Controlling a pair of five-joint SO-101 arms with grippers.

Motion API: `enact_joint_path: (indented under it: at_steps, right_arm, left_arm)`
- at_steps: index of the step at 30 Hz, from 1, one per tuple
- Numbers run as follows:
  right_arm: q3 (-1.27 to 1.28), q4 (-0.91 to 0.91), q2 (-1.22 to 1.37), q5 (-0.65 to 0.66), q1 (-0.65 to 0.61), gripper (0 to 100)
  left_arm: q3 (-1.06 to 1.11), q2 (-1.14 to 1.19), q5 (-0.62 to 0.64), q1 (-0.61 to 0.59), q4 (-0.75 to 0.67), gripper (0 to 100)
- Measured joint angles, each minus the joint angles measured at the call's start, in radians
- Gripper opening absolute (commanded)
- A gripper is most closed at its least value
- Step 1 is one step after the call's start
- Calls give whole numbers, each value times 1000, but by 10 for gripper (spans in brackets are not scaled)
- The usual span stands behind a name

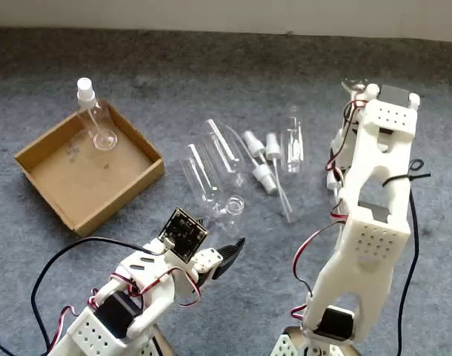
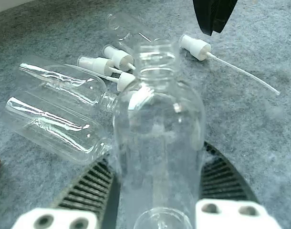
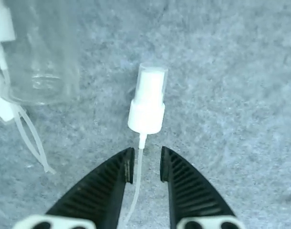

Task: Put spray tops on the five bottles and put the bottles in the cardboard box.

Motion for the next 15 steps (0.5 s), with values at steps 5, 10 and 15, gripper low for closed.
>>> enact_joint_path:
  at_steps: [5, 10, 15]
  right_arm:
    - [-2, 3, 34, 12, -3, 159]
    - [-2, 3, 34, 12, -17, 180]
    - [-2, -43, 34, -58, -48, 182]
  left_arm:
    - [0, 0, 0, 0, 0, 30]
    - [0, 0, 0, 0, 0, 30]
    - [0, 0, 0, 0, 0, 29]
